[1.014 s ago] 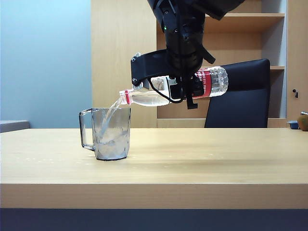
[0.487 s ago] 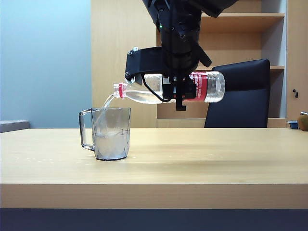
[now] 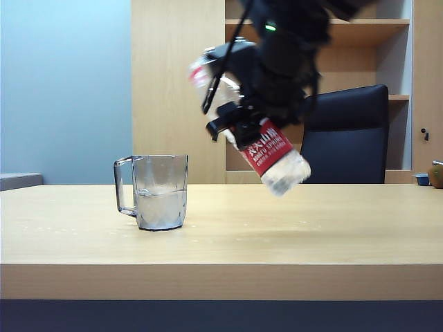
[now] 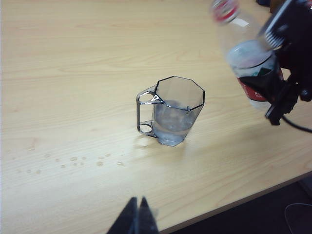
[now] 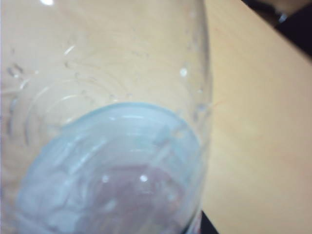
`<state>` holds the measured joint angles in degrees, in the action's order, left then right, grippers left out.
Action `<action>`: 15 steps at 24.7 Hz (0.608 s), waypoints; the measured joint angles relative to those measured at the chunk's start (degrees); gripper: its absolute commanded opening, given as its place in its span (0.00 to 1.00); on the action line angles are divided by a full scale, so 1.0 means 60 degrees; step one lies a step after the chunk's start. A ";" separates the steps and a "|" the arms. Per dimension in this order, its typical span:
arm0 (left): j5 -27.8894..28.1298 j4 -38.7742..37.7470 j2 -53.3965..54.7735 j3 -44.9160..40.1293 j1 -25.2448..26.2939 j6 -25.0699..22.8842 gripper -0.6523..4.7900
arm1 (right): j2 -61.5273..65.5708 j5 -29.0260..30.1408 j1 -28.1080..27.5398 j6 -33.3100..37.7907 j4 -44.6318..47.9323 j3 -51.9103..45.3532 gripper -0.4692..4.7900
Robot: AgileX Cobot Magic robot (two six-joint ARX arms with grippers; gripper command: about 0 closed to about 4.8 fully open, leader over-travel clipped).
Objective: Pick up the mineral water bottle on the table and pour water into the mug until it's half full.
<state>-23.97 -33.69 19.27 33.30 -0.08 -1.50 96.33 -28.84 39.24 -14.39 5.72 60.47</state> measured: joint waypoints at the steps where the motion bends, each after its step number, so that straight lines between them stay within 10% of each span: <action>1: 0.0004 0.0000 0.0000 0.0000 0.0000 -0.0004 0.11 | -0.0131 0.0328 -0.0189 0.0637 0.0481 -0.0393 0.55; 7: -0.0044 -0.0007 0.0004 0.0000 0.0000 -0.0004 0.11 | -0.0186 0.1504 -0.1158 0.3122 0.4073 -0.2688 0.55; 15: -0.0699 0.0080 0.0000 0.0000 -0.0004 0.0000 0.11 | 0.0863 0.2514 -0.1763 0.3333 0.8335 -0.3807 0.62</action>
<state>-28.16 -33.21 19.27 33.30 -0.10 -1.50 101.51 -13.76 28.67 5.61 55.72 37.63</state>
